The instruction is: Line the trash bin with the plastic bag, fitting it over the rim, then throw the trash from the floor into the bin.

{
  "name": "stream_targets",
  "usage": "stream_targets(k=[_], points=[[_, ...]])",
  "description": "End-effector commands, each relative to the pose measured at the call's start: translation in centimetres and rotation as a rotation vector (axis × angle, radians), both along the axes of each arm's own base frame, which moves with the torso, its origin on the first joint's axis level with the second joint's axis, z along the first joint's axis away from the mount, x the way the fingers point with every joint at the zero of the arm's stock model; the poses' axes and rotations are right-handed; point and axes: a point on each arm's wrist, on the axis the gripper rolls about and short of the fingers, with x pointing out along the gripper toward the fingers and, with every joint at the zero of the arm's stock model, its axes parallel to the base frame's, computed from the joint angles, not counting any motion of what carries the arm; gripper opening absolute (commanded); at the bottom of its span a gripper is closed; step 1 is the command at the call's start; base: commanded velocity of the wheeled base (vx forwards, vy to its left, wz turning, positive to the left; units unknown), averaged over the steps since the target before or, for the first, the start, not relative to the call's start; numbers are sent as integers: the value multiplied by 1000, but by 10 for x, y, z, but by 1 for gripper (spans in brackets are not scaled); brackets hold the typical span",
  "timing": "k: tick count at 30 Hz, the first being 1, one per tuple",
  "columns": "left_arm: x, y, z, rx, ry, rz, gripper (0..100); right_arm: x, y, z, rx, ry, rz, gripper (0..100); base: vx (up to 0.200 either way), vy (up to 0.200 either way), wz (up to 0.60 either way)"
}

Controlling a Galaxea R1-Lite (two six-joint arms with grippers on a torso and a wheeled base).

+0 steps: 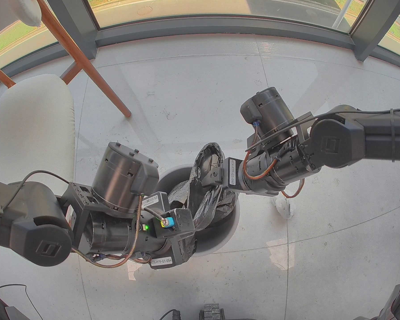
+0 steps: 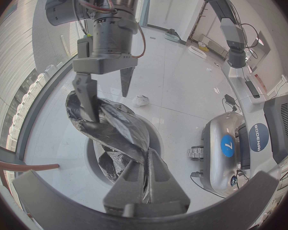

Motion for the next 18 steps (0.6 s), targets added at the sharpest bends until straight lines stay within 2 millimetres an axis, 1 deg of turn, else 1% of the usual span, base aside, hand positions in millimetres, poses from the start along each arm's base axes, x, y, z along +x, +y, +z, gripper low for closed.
stream_targets(k=[1, 2, 4, 8, 9, 14, 18], points=[[6, -3, 2, -5, -10, 9, 0, -4, -6, 11, -6, -6, 3, 100, 0, 0, 0], [8, -4, 5, -13, -17, 12, 0, -5, -7, 13, -24, 4, 11, 100, 0, 0, 0], [10, -5, 3, -9, -17, 28, 0, -7, -7, 14, -33, 8, 14, 100, 0, 0, 0], [11, -5, 2, -11, -7, 55, 0, -8, -7, 10, -57, 12, 4, 100, 0, 0, 0], [10, -5, 2, -10, -10, 51, 0, -8, -7, 9, -63, 8, -2, 0, 0, 0, 0], [11, -5, 3, -16, -12, 55, 0, -8, -8, 12, -70, -9, -12, 0, 0, 0, 0], [11, -5, 3, -14, -12, 56, 0, -6, -7, 7, -79, 5, -14, 0, 0, 0, 0]])
